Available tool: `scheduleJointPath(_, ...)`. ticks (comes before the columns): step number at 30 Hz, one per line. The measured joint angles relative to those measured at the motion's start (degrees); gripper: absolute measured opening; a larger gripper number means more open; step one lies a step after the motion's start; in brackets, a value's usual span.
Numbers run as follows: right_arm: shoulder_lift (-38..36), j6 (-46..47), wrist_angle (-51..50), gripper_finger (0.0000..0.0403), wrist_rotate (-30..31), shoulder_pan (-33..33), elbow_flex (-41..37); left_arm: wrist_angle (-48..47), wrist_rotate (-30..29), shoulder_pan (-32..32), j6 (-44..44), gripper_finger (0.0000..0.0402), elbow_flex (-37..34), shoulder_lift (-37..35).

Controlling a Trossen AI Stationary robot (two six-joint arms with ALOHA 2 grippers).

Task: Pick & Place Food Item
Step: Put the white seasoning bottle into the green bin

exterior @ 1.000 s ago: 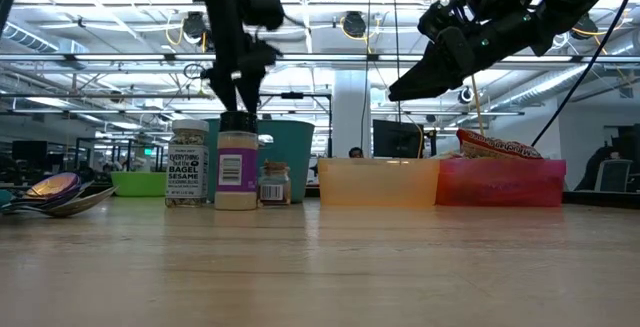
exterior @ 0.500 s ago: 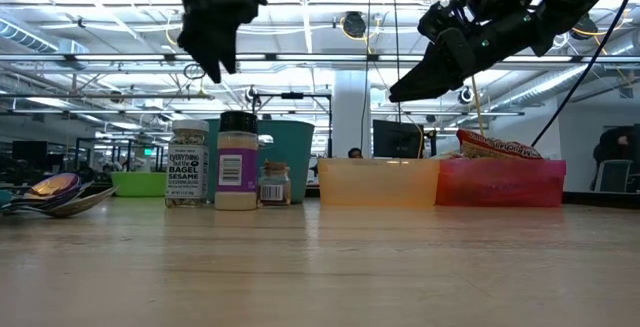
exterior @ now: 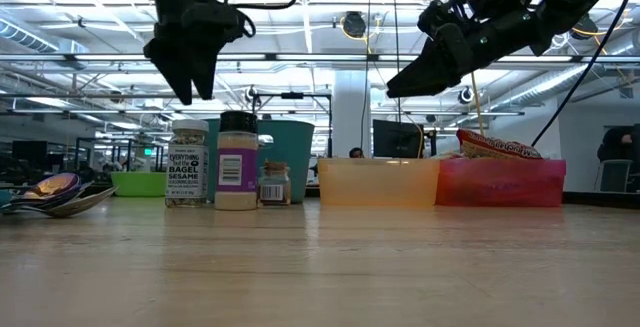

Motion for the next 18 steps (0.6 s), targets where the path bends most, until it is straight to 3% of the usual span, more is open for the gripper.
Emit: scheduleJointPath(18, 0.0, -3.1, 1.9, 0.0318, 0.0, 0.0, 0.0, 0.1, -3.9, -0.6, -20.6, 0.0292, -0.1, 0.0)
